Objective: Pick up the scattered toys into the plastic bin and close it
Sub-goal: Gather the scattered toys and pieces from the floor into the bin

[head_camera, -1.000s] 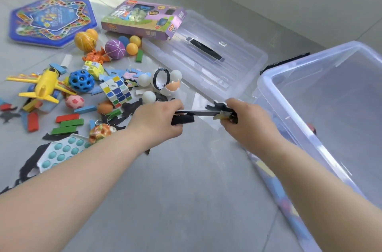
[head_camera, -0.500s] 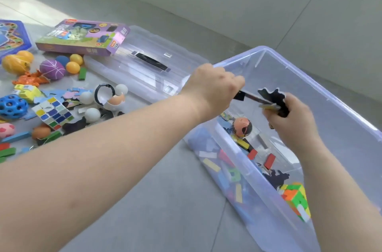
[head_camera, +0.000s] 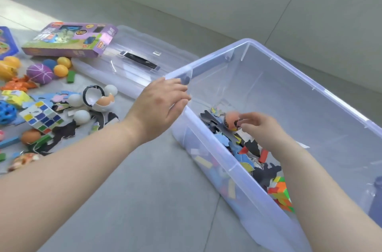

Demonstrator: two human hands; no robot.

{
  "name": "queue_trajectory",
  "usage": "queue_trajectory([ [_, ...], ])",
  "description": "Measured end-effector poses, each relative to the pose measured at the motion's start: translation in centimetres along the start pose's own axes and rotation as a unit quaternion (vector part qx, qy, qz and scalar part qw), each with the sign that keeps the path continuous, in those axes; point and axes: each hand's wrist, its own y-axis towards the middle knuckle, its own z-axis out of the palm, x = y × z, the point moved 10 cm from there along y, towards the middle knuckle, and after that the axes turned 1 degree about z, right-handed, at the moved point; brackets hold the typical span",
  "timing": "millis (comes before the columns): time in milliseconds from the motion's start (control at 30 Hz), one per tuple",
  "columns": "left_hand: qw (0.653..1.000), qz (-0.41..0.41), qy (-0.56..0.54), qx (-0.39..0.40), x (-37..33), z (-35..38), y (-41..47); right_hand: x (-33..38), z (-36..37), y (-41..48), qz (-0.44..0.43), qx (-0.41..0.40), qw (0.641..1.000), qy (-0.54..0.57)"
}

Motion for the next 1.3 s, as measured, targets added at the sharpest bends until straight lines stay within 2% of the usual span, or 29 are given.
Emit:
queue_trajectory([
  [100, 0.999, 0.012, 0.022, 0.048, 1.6, -0.3, -4.4, 5.0, -0.4, -2.2, -0.099, -0.052, 0.993, 0.025],
  [233, 0.988, -0.042, 0.099, 0.111, 7.2, 0.0, -11.8, 13.1, 3.0, -5.5, -0.25, -0.09, 0.964, -0.018],
  [333, 0.961, -0.195, 0.116, 0.156, 13.4, -0.9, -17.8, 18.9, 8.1, -8.8, -0.414, -0.136, 0.891, -0.126],
  [367, 0.944, -0.262, 0.11, 0.169, 15.4, -1.6, -19.9, 19.6, 10.5, -9.1, -0.445, -0.119, 0.874, -0.154],
  [433, 0.903, -0.362, 0.121, 0.199, 18.3, -2.7, -24.4, 19.1, 16.0, -8.0, -0.415, -0.006, 0.884, -0.213],
  [467, 0.893, -0.38, 0.129, 0.204, 19.1, -3.1, -26.1, 17.8, 18.8, -7.2, -0.385, 0.054, 0.886, -0.253],
  [567, 0.901, -0.384, 0.115, 0.164, 20.5, -4.1, -29.0, 14.1, 25.8, -5.6, -0.3, 0.191, 0.862, -0.36],
  [667, 0.913, -0.379, 0.091, 0.123, 20.8, -4.7, -29.7, 12.6, 30.5, -5.5, -0.269, 0.249, 0.832, -0.416],
  [733, 0.91, -0.396, 0.085, 0.087, 21.5, -5.7, -29.8, 12.7, 33.3, -5.8, -0.273, 0.27, 0.815, -0.434],
  [867, 0.854, -0.509, 0.053, 0.098, 24.1, -6.0, -32.7, 15.0, 38.1, -6.9, -0.328, 0.276, 0.787, -0.444],
  [933, 0.838, -0.534, 0.029, 0.107, 24.9, -5.8, -33.8, 15.9, 40.3, -7.5, -0.367, 0.27, 0.759, -0.466],
  [1067, 0.843, -0.531, 0.012, 0.088, 25.5, -6.1, -34.1, 15.7, 44.1, -8.6, -0.419, 0.29, 0.691, -0.512],
  [1133, 0.855, -0.511, 0.002, 0.087, 25.7, -6.1, -33.3, 15.9, 44.9, -8.7, -0.429, 0.286, 0.688, -0.511],
  [1200, 0.865, -0.488, 0.001, 0.118, 25.8, -5.4, -32.4, 16.3, 45.2, -8.4, -0.423, 0.275, 0.694, -0.514],
  [1300, 0.864, -0.475, 0.024, 0.162, 26.0, -4.4, -31.8, 16.2, 45.3, -8.2, -0.4, 0.262, 0.679, -0.556],
])
